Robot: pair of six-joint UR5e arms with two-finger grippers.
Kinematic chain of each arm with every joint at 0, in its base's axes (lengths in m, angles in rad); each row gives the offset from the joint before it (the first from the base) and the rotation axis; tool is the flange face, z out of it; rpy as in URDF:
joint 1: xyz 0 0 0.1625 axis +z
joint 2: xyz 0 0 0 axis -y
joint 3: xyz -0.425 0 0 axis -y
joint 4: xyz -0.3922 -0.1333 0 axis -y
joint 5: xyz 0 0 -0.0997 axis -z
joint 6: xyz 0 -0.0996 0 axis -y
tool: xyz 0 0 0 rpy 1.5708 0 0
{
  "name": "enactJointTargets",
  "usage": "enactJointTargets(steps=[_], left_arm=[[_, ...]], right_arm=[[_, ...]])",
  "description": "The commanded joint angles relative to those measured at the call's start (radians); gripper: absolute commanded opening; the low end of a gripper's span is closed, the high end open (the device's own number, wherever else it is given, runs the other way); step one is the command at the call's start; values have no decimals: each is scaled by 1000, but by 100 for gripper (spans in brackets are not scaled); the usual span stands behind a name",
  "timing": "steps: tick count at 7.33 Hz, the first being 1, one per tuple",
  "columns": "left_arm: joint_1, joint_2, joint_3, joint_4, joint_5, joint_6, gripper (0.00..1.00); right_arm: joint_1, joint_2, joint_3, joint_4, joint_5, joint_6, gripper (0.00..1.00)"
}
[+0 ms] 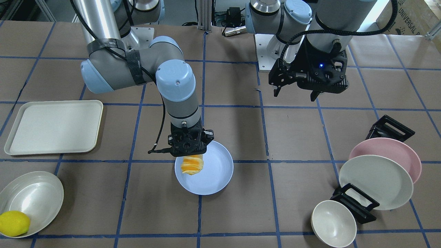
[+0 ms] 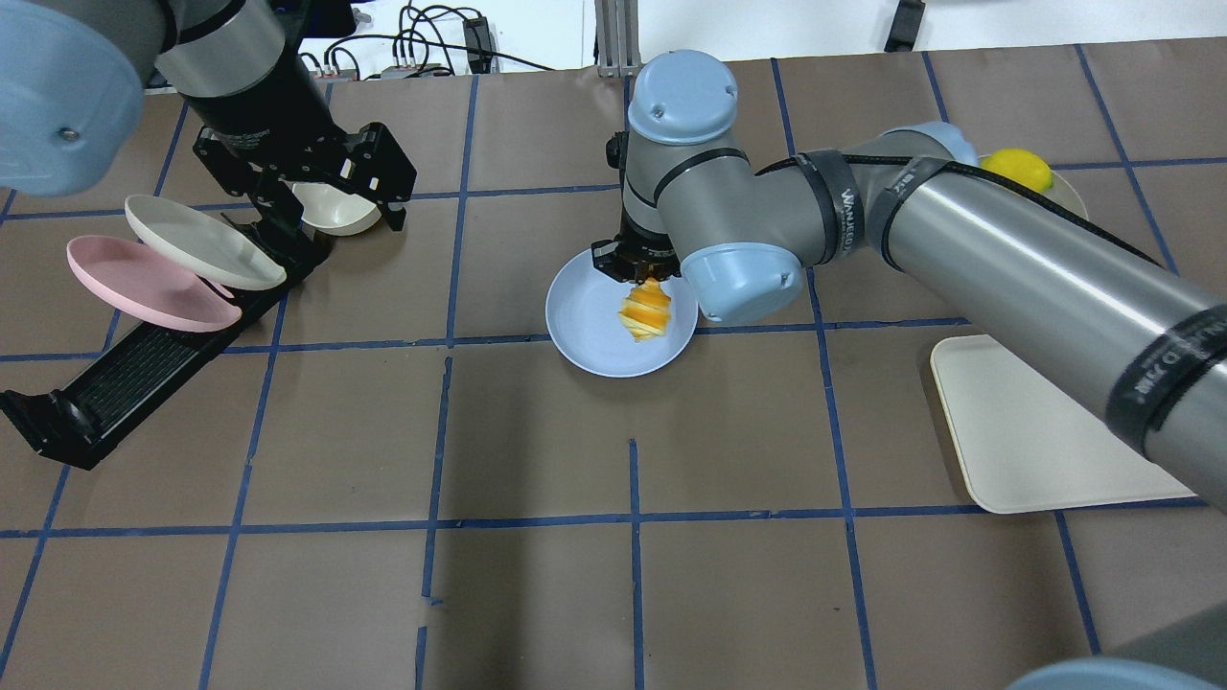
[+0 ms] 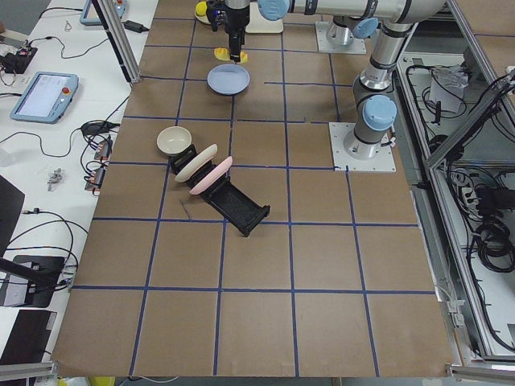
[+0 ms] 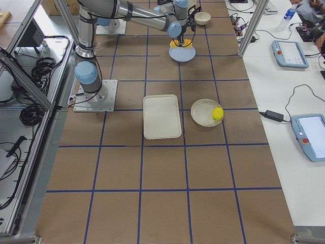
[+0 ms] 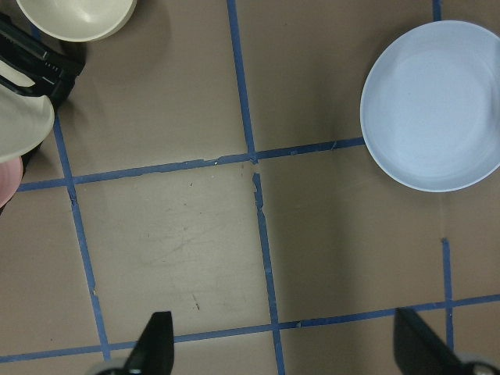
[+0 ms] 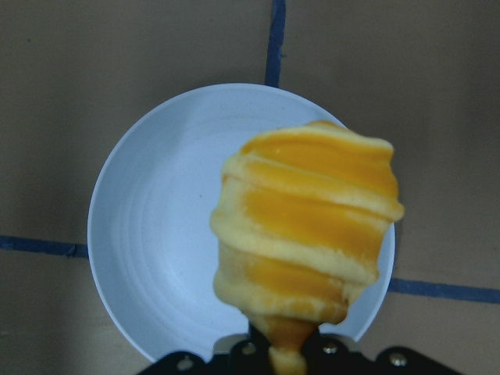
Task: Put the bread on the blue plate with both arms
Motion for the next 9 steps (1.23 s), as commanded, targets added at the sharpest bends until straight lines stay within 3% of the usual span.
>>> enactJointTargets(steps=[1,4,5,6,8,9], left_arm=[[1,-4,25,14,-3,-3,100],[2,-12,31,7,10,-28,100],[2,-10,16,10,9,-30,100],[2,-12,23,12,7,-29,100],[2,-10,10,23,7,-21,100],[2,-9,10,27,7,-18,100]], right_arm=[[22,83,-31,-57,-28,-1,17],[55,139,-30,-84,-66,-15,22],[53,141,-30,-78,-66,-17,32],[53,141,-30,-78,-60,-18,71],[53,141,-30,-72,-57,-18,80],[53,141,-28,-72,-56,-18,90]])
